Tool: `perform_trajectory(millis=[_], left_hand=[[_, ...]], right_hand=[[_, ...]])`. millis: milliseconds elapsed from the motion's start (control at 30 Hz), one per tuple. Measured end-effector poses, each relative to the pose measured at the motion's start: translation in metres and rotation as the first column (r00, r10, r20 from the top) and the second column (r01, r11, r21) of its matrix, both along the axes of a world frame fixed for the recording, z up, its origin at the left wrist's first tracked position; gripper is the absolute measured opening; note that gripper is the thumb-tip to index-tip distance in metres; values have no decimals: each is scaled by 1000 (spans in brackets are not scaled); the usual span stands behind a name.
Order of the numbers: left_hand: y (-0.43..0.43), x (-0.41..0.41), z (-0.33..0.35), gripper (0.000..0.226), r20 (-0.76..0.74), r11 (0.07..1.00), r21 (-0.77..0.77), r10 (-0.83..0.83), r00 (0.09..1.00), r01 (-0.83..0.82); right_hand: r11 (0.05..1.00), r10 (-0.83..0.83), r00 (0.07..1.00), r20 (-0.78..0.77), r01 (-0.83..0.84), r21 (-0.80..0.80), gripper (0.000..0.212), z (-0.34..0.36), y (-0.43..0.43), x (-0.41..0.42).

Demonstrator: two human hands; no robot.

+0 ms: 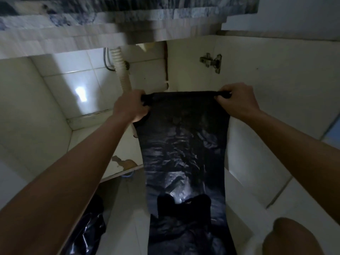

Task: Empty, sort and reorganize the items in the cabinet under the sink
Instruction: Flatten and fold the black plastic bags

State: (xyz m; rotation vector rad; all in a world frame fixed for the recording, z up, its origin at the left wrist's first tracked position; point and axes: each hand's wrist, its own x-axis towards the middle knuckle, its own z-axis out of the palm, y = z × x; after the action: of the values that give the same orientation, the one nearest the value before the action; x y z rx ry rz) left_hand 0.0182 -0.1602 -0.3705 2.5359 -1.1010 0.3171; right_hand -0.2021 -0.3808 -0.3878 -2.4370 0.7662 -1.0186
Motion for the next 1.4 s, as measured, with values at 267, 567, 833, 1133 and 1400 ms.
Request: perform_trajectory(millis=[267, 567, 833, 1133, 1400], left_hand=[[29, -18, -6, 36, -684, 766, 479, 20, 730, 429], [31, -44, -146, 115, -539, 504, 785, 267, 799, 361], [52, -83, -236, 70, -652, 297, 752, 469, 596, 588], [73, -106, -310, 66, -676, 311, 735, 405, 615, 603], [92, -120, -354, 77, -688, 352, 725, 363, 628, 592]], right_hand=[[622, 488, 814, -314, -71, 780, 24, -6, 0, -50], [582, 659, 333, -675, 342, 737, 49, -135, 34, -59], [675, 663, 45, -747, 395, 623, 32, -222, 90, -72], [652, 704, -26, -710, 422, 630, 52, -298, 113, -89], [605, 746, -66, -662, 482, 634, 57, -350, 118, -103]])
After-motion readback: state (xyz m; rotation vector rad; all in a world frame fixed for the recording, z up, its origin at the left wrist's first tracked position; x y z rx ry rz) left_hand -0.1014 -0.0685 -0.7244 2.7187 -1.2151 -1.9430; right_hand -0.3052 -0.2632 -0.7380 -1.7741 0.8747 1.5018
